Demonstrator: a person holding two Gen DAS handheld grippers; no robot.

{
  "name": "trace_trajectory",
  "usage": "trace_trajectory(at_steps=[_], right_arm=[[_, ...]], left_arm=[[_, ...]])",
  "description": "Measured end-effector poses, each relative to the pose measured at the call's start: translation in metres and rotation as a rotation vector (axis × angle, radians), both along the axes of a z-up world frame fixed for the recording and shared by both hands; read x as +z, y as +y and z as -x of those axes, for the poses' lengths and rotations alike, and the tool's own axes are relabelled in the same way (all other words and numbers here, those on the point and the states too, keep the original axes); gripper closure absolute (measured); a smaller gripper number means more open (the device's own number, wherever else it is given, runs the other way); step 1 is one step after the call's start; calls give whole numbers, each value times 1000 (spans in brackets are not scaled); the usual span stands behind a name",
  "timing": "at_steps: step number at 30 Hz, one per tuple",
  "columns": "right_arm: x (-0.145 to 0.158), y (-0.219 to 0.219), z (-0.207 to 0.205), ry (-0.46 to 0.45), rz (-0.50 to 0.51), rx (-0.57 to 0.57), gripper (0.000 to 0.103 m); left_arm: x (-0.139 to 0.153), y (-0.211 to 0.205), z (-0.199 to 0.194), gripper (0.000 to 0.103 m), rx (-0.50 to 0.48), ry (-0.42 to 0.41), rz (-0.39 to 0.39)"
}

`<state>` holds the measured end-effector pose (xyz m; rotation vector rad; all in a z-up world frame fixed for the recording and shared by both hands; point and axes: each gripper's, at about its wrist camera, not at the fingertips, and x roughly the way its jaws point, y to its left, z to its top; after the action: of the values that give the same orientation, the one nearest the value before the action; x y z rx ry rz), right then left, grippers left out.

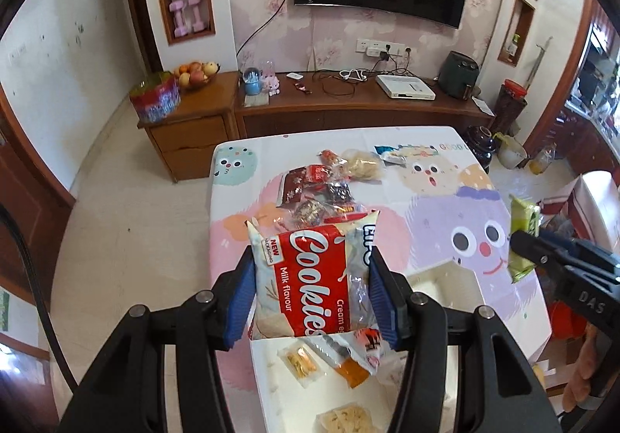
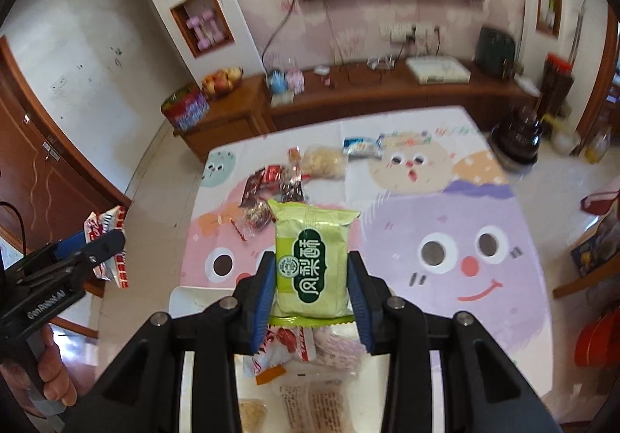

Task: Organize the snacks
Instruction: 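Carry both packets over the white tray and release them inside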

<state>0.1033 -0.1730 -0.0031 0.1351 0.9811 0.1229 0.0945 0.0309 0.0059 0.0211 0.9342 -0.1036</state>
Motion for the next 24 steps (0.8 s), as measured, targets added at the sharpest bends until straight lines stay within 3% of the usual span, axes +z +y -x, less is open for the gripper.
trace_trajectory(at_steps=[6, 16, 24], right_arm=[[0, 6, 36, -31, 51, 31, 67], [-44, 21, 70, 68, 95, 113, 66], [-59, 28, 80, 124, 133, 153, 66]], left_arm=[[-16, -23, 25, 51, -59, 20, -58], [-70, -40, 42, 51, -100, 140, -113], [-101, -42, 50, 51, -100, 231, -129]])
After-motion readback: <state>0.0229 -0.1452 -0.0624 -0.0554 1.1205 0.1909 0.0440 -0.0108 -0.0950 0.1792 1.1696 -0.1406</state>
